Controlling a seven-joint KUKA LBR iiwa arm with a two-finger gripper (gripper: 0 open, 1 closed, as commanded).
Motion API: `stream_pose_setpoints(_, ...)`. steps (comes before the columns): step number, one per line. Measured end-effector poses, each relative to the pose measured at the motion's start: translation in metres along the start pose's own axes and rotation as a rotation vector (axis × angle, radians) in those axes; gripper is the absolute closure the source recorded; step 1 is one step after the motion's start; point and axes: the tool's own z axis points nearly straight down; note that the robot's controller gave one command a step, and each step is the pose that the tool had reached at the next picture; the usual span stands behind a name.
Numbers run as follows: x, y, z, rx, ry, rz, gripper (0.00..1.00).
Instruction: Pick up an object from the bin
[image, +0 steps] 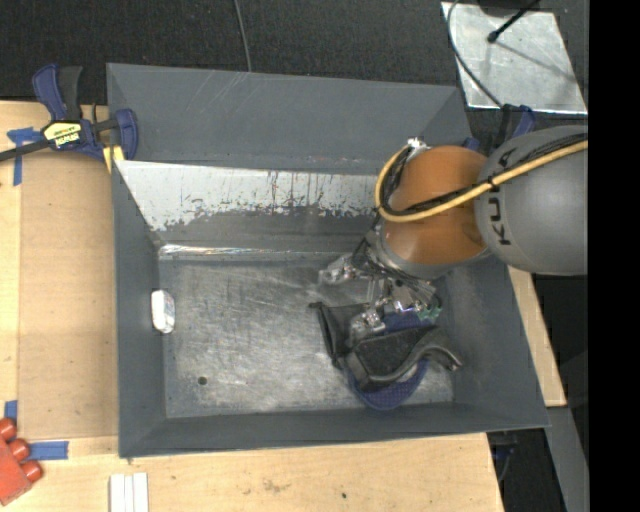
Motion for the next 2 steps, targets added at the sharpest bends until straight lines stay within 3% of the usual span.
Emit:
stream_pose_setpoints(1,-0.001,-0.003,-0.002,0.005,-0.001,0.000,1.00)
stream_pose_setpoints(2,0.004,-0.048,-0.126,0.003,0.015,-0.297,1.00)
